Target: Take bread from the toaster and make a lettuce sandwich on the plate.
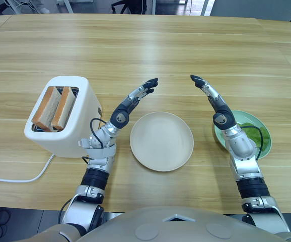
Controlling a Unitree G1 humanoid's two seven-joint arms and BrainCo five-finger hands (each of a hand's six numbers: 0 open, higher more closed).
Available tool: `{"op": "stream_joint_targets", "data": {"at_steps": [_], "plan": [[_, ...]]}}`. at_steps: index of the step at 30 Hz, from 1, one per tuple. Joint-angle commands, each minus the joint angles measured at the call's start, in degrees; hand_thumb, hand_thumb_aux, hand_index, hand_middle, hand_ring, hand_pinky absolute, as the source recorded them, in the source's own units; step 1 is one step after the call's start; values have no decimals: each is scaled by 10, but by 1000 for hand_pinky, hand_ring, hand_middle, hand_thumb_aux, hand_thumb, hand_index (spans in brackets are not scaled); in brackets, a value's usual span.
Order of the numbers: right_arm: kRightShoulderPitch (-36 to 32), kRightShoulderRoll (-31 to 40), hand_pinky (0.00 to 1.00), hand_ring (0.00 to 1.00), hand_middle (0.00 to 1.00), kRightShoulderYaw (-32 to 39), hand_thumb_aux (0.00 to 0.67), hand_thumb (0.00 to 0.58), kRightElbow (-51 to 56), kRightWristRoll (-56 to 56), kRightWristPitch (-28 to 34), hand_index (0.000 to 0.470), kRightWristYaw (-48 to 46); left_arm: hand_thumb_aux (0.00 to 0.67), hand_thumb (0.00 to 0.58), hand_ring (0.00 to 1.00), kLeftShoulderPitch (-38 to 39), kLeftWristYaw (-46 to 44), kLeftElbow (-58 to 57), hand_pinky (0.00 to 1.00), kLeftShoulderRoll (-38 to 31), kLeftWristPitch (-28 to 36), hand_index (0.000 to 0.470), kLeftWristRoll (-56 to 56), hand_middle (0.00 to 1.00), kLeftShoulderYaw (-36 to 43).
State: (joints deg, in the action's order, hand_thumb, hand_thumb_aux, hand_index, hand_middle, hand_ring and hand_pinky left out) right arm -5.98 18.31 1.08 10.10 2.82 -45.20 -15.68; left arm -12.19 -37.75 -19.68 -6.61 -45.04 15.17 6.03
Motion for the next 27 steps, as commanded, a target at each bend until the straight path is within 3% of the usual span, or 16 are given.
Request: {"op": "stream_joint_targets", "data": {"at_steps": [1, 18, 22, 27], "plan": [[3, 1, 0, 0, 0, 2, 0, 0, -7, 1, 7, 0, -1, 0, 0, 0, 6, -1, 10, 0, -2, 8, 0, -3, 0, 3], [3, 1, 0, 0, 0, 2, 0, 0, -11, 1, 9, 0, 1, 0, 0, 0, 10, -5, 23, 0, -8, 10, 0, -10, 0, 12], [2, 1, 0, 0, 0, 2, 0, 0, -12, 2, 11, 0, 1, 0, 0, 0, 50, -40, 123, 0, -36, 32, 0, 20, 0, 46], [0, -1, 0, 0, 0, 4, 0, 0, -9, 4, 11, 0, 2, 0, 0, 0, 105, -74, 346, 0, -106, 143, 0, 195, 0, 52]]}}
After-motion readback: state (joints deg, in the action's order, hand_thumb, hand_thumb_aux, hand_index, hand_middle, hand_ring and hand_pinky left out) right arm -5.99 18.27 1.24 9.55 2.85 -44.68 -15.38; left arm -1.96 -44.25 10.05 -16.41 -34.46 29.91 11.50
